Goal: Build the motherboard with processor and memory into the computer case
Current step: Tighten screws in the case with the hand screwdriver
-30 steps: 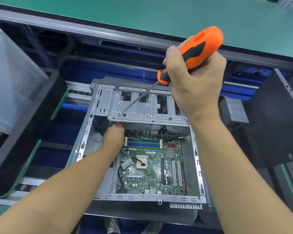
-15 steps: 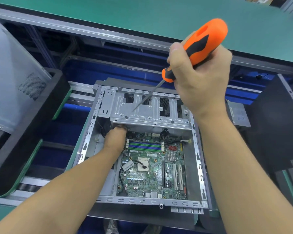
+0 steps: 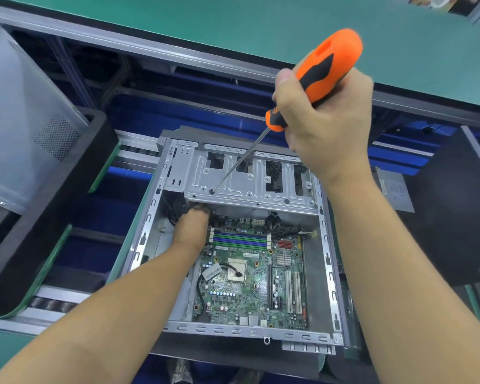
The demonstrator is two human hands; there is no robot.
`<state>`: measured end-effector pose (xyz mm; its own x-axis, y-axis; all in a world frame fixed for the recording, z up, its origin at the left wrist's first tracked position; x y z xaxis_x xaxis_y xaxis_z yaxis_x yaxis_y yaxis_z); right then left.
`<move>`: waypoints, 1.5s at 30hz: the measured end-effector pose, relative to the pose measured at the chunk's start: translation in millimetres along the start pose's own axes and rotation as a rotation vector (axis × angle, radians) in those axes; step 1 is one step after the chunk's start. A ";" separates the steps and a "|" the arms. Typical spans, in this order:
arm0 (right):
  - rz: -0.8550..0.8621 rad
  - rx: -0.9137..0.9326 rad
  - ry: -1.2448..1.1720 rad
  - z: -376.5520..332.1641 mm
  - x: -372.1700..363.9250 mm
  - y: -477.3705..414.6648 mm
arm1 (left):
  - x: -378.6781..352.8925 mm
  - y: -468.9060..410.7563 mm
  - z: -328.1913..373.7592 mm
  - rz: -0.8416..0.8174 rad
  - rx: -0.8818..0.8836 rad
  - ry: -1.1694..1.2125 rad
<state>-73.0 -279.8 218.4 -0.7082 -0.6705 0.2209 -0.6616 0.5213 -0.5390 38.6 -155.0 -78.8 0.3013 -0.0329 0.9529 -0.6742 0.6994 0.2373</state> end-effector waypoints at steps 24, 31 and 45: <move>-0.352 -0.195 0.231 67.5 -77.4 0.6 | -8.2 -4.5 -2.9 0.003 0.044 0.091; -0.287 -0.177 0.232 69.5 -75.2 2.5 | -10.8 -6.4 -4.1 0.010 0.015 0.059; -0.334 -0.248 0.244 68.4 -75.7 3.1 | -15.2 -21.6 -12.3 -0.024 0.039 0.091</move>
<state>-4.6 -263.5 144.4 -0.4643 -0.6948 0.5492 -0.8806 0.4283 -0.2027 56.9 -160.8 -100.8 0.3769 0.0173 0.9261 -0.6911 0.6709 0.2688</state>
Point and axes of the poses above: each hand's wrist, its own y-axis away from the middle knuckle, its own x-axis out of the back of the hand, z = x × y, the point moved 3 cm from there along -y, towards the middle knuckle, and after that the axes turned 6 degrees about -z, right-handed, at the moved point
